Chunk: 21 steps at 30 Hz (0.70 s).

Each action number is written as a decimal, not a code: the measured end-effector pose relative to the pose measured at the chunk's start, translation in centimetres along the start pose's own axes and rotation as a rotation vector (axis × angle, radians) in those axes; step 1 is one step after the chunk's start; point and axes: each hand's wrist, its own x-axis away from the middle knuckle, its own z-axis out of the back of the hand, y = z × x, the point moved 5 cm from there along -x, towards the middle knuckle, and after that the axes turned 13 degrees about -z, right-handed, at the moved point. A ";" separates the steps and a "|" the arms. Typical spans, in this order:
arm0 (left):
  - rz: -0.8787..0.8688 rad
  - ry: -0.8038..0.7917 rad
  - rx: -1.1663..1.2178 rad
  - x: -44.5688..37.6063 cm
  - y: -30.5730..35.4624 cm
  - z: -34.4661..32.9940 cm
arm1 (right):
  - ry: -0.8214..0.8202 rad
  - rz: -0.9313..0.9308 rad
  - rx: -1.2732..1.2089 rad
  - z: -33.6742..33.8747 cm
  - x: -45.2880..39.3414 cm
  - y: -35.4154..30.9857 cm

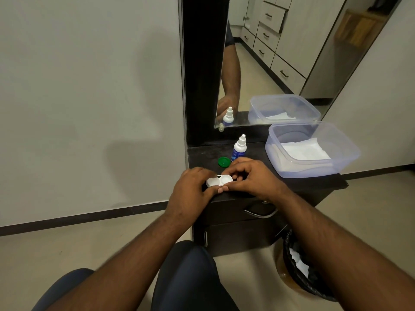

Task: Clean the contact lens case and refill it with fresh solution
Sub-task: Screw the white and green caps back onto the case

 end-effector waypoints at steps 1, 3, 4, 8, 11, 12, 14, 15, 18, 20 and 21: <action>0.000 0.005 0.014 0.0 -0.1 0.0 | 0.000 -0.002 -0.003 0.0 0.0 0.0; -0.020 0.011 0.038 -0.1 -0.2 0.3 | 0.001 -0.004 -0.002 0.0 -0.1 0.1; -0.032 0.013 0.049 -0.1 -0.1 0.4 | 0.001 -0.005 0.000 0.0 -0.1 0.1; -0.049 0.005 0.103 -0.3 -0.4 0.6 | -0.001 -0.006 0.010 0.0 -0.1 0.1; -0.074 -0.027 0.130 -0.4 -0.4 0.7 | -0.003 -0.005 0.022 0.0 0.0 -0.1; -0.078 -0.037 0.138 -0.4 -0.4 0.8 | -0.002 -0.005 0.018 -0.1 0.0 0.0; -0.074 -0.037 0.157 -0.4 -0.4 0.9 | 0.002 -0.011 0.003 0.0 0.0 0.0; -0.067 -0.033 0.164 -0.4 -0.4 1.0 | 0.006 -0.020 -0.008 0.0 0.1 -0.1; -0.060 -0.020 0.180 -0.3 -0.3 1.0 | 0.036 -0.067 -0.118 0.2 0.3 0.0; -0.053 -0.026 0.175 -0.3 -0.3 1.0 | 0.104 -0.084 -0.153 0.4 0.5 0.0; -0.048 -0.034 0.165 -0.2 -0.3 1.1 | 0.146 -0.094 -0.146 0.4 0.5 0.1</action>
